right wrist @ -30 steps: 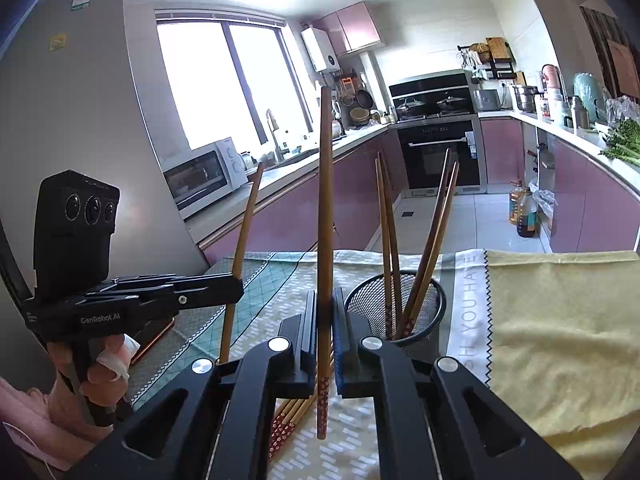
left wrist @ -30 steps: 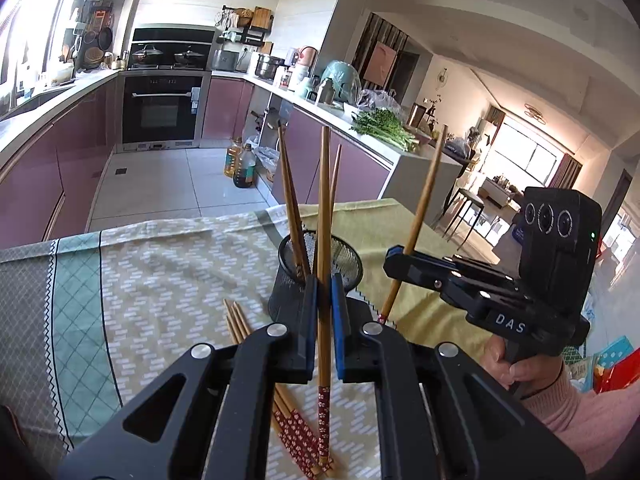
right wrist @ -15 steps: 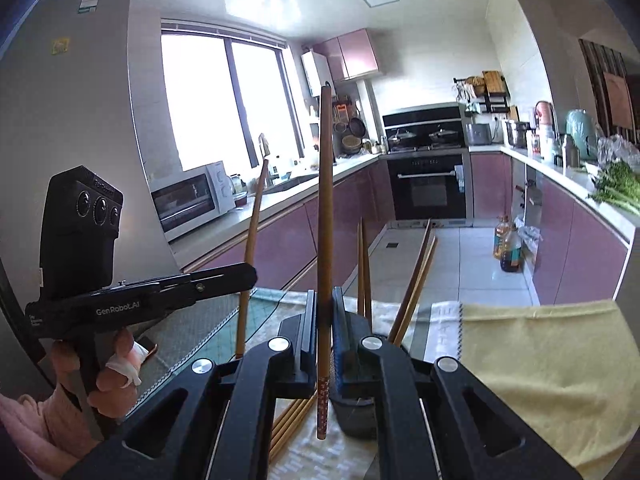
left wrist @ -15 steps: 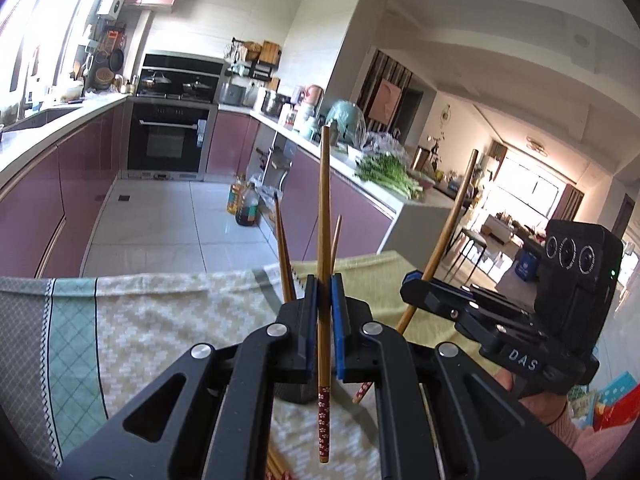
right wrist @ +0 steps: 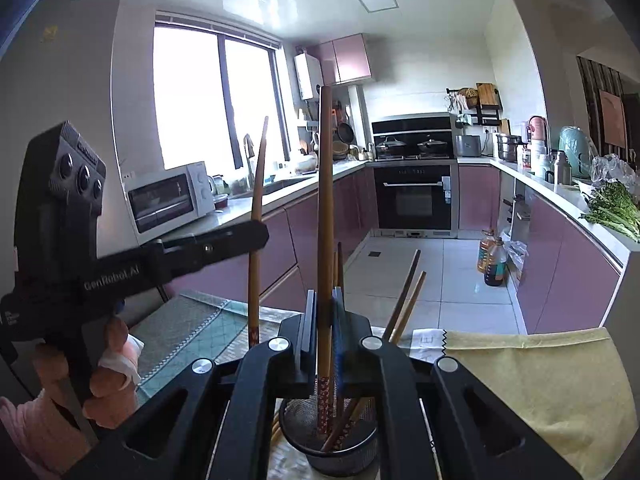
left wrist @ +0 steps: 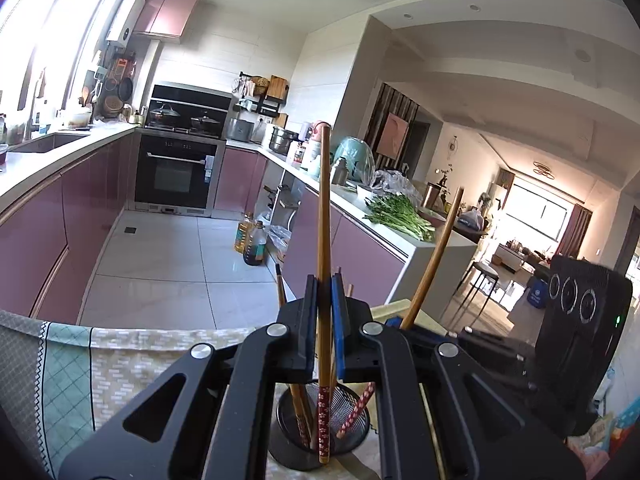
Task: Organize utensils
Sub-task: 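Lower the chopstick into the mesh cup and open the left tool while the right tool releases its own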
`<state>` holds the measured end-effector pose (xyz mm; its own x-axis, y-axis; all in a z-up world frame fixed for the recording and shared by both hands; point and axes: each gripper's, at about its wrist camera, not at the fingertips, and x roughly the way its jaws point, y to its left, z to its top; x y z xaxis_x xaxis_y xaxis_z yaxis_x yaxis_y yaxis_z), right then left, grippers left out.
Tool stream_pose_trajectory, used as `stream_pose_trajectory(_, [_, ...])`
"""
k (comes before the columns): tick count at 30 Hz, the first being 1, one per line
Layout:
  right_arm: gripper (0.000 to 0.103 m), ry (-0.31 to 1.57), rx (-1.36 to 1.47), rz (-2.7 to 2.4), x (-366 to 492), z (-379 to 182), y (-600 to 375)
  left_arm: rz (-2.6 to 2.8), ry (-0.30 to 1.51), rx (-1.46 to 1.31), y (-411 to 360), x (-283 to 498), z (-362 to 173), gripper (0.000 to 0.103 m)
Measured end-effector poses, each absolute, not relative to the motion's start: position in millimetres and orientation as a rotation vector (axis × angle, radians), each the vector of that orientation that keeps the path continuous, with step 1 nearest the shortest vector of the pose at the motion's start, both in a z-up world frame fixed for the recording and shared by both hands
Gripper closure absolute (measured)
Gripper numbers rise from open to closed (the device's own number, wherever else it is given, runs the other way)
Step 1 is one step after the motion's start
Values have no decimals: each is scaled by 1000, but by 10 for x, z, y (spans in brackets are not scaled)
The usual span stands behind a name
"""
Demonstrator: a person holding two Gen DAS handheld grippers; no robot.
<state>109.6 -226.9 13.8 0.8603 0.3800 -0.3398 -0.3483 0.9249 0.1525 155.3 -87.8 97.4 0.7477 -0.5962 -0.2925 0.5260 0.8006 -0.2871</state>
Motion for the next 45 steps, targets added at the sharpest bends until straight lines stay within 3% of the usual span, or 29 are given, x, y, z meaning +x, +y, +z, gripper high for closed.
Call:
stream_pose_trajectory(17, [97,503,80,361,1271,-206,-2251,-595,457,-106,-1092,1562,626,96])
stream_pose_trajectory(30, [97,516,102,363,1253,-249,-2297,-579,384,-160,-981,1684,779,96])
stream_pose_trajectory(43, [95,608,130,346,1397,-434,-2335,-575,583,35,-1145,1711,389,95])
stream_pose_trajectory(45, [89,611,138,335,1423,-448,-2356,-582,639,57,-1185,1759,304,95])
